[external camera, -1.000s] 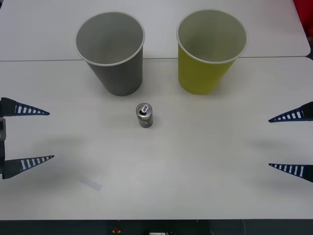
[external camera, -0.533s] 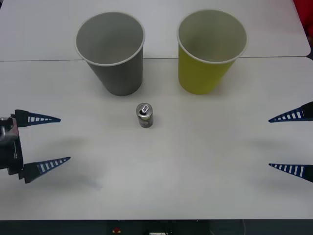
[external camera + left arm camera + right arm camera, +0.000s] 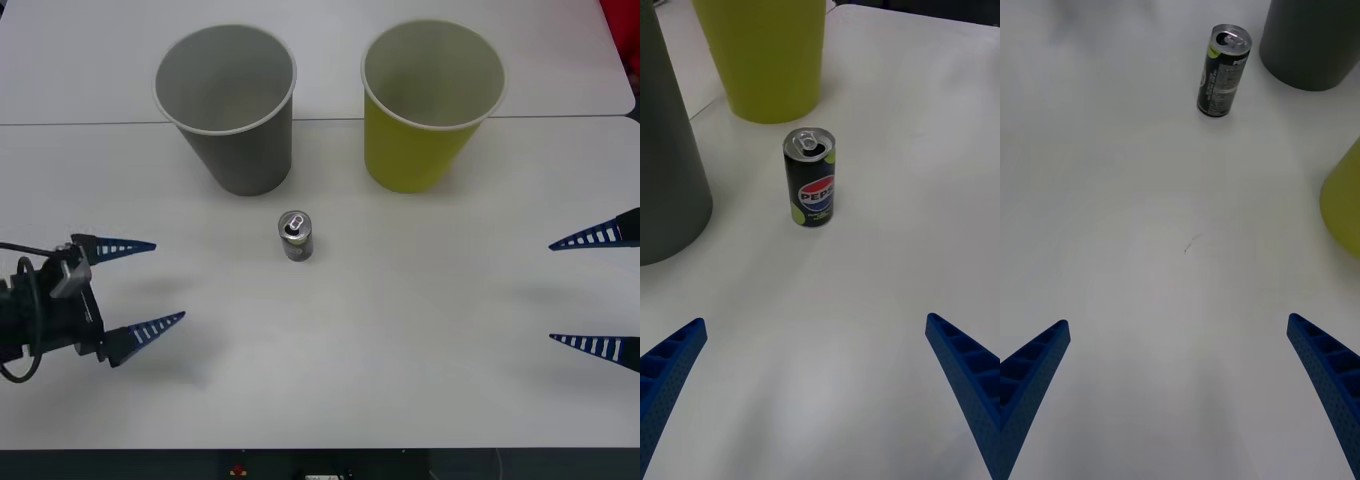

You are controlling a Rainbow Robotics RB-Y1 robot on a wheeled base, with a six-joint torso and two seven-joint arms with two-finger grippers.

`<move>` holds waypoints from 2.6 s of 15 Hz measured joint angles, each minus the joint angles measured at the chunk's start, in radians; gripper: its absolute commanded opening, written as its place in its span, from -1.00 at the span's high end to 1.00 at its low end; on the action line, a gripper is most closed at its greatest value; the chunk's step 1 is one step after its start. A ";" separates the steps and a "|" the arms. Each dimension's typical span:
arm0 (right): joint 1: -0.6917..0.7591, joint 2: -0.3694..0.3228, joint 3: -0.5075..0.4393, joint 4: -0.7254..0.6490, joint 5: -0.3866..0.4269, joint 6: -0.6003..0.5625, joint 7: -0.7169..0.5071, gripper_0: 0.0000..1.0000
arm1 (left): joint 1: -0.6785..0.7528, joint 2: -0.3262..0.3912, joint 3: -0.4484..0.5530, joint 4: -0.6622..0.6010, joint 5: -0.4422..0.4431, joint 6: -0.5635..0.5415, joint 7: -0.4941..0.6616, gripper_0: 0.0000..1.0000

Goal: Put the can into the green bin and the plastic bottle into the gray bin

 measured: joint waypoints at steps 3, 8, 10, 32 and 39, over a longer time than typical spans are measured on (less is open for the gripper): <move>0.000 0.000 0.000 0.000 0.000 0.000 0.000 -1.00 | -0.043 -0.041 -0.088 0.003 0.001 0.099 -0.013 -1.00; 0.000 0.000 0.000 0.000 0.000 0.000 0.000 -1.00 | -0.111 -0.132 -0.216 0.022 0.001 0.260 -0.036 -1.00; 0.000 0.000 0.000 0.000 0.000 0.000 0.000 -1.00 | -0.127 -0.178 -0.233 0.040 -0.001 0.286 -0.043 -1.00; 0.000 0.000 0.000 0.000 0.000 0.000 0.000 -1.00 | -0.364 -0.569 -0.358 0.340 -0.209 0.423 -0.075 -1.00; 0.000 0.000 0.000 0.000 0.000 0.000 0.000 -1.00 | -0.435 -0.656 -0.364 0.440 -0.244 0.447 -0.079 -1.00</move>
